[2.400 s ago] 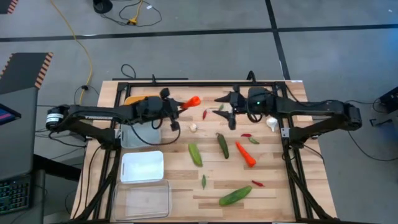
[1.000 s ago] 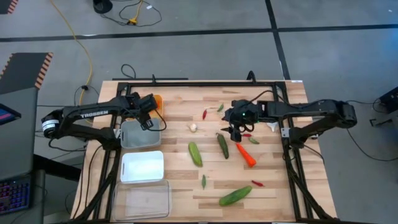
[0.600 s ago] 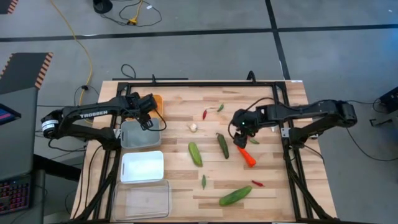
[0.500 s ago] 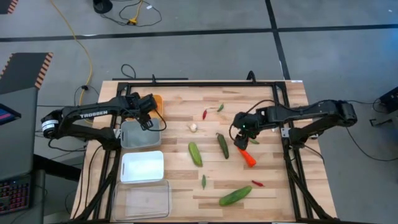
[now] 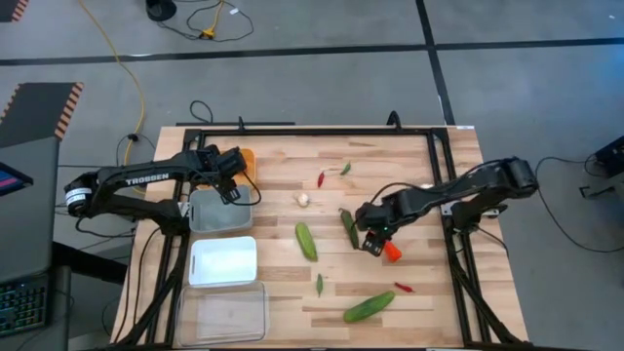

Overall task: Sort produce into baskets
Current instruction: Put the carrot into the orange bin

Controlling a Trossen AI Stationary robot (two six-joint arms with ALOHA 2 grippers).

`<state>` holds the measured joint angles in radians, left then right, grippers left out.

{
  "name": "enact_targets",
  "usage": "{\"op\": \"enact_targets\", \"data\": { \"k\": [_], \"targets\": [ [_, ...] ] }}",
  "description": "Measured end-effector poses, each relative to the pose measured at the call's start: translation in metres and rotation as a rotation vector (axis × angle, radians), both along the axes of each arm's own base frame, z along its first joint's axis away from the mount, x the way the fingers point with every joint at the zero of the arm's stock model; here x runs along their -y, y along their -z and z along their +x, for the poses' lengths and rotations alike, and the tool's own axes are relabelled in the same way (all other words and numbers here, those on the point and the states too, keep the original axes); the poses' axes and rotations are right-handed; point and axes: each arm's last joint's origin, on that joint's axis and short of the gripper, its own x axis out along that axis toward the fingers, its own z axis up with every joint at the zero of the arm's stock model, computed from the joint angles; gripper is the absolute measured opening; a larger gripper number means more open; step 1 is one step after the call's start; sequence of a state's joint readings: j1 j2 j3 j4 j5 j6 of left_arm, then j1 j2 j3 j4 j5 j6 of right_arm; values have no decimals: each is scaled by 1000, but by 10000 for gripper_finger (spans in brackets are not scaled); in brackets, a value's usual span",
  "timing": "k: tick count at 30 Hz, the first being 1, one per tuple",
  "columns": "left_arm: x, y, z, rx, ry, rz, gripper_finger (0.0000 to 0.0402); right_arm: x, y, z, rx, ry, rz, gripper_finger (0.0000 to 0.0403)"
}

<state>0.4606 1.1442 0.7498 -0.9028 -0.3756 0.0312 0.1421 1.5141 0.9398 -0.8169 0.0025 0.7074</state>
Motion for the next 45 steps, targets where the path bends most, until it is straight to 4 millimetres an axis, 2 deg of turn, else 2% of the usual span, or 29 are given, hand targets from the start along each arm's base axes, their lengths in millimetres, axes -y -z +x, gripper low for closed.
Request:
{"op": "enact_targets", "data": {
  "k": [6, 12, 15, 21, 24, 29, 33, 38, 45],
  "targets": [
    [0, 0, 0, 0, -1, 0, 183, 4, 29, 7, -138, 18, -16, 260],
    [0, 0, 0, 1, -2, 0, 183, 12, 45, 9, -221, 17, -18, 246],
    [0, 0, 0, 1, -1, 1, 183, 14, 47, 10, -227, 1, 11, 211],
    [0, 0, 0, 3, -1, 2, 183, 22, 45, 10, -216, 22, 30, 111],
    [0, 0, 0, 4, -1, 2, 183, 27, 38, 11, -176, 6, 32, 84],
    [0, 0, 2, 29, 14, -26, 183, 38, 25, 12, -76, 4, 35, 86],
    [-1, -1, 5, 61, 44, -21, 183, 49, 8, 14, 54, -3, 33, 107],
    [-4, -12, 11, 96, 71, 7, 183, 62, -17, 23, 319, -78, 16, 106],
    [-7, -44, 26, 275, 119, -8, 183, 79, -55, 44, 744, -264, -201, 103]
  ]
}}
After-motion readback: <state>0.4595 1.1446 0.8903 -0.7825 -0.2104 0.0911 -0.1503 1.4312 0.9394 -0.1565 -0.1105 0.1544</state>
